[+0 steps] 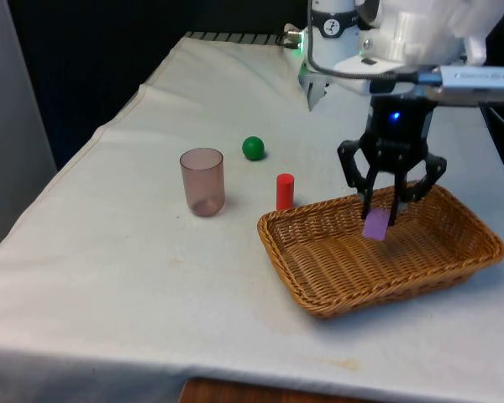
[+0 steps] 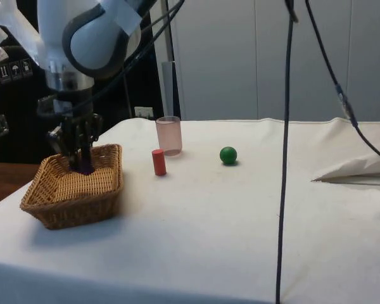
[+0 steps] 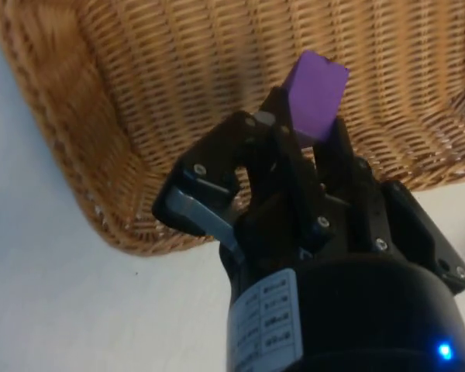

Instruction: Pick up the triangular block and place it into the basket.

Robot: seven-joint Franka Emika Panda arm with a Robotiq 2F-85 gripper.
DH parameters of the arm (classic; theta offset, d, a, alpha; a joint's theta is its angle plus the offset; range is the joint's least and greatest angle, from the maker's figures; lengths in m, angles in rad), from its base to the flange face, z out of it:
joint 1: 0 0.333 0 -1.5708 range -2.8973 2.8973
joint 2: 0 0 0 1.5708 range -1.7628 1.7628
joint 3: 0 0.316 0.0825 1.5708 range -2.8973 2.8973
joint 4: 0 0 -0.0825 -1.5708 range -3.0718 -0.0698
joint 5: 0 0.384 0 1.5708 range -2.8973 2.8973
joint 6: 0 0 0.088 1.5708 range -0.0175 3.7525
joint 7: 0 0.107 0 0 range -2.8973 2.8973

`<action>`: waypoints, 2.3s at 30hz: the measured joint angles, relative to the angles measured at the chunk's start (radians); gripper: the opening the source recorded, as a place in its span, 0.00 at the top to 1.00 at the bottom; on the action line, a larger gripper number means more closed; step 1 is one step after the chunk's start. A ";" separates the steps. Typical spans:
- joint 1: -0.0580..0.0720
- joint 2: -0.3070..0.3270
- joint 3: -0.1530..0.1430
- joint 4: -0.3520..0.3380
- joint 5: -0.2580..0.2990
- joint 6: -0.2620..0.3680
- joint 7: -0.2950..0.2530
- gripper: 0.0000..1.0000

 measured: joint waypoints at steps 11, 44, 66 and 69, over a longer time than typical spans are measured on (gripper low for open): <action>-0.010 0.059 -0.004 0.029 0.023 0.037 -0.007 0.67; 0.015 0.036 -0.007 0.032 0.011 0.031 0.026 0.00; 0.023 -0.066 -0.007 0.033 -0.022 -0.029 0.029 0.00; 0.023 -0.071 -0.007 0.034 -0.022 -0.033 0.029 0.00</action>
